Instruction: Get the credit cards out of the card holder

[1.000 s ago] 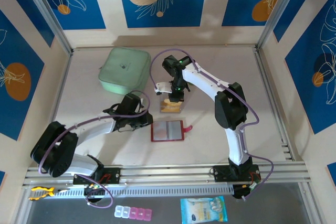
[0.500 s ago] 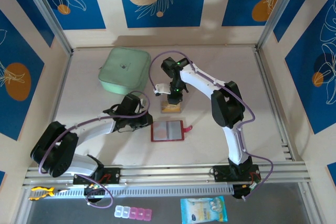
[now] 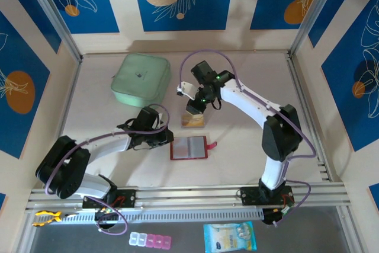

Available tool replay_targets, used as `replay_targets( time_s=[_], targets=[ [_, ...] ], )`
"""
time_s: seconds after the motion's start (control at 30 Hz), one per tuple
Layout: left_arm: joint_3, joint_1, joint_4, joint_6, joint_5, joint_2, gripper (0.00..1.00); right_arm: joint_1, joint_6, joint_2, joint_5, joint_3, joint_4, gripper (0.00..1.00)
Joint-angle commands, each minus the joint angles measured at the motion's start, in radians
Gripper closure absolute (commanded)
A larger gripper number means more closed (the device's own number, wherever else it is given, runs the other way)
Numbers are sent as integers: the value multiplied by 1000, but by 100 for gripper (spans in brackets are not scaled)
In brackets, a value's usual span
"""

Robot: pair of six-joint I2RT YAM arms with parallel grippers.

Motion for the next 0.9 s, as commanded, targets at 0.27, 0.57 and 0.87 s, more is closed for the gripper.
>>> replay_targets(
  time_s=[0.27, 0.57, 0.87],
  targets=[
    [-24, -18, 12, -22, 38, 41, 94, 105, 903, -181, -52, -369, 335, 84],
    [-77, -39, 35, -56, 16, 41, 95, 164, 1189, -151, -124, -484, 360, 81],
    [-78, -44, 37, -51, 18, 61, 95, 197, 1212, -71, -106, -459, 338, 72]
  ],
)
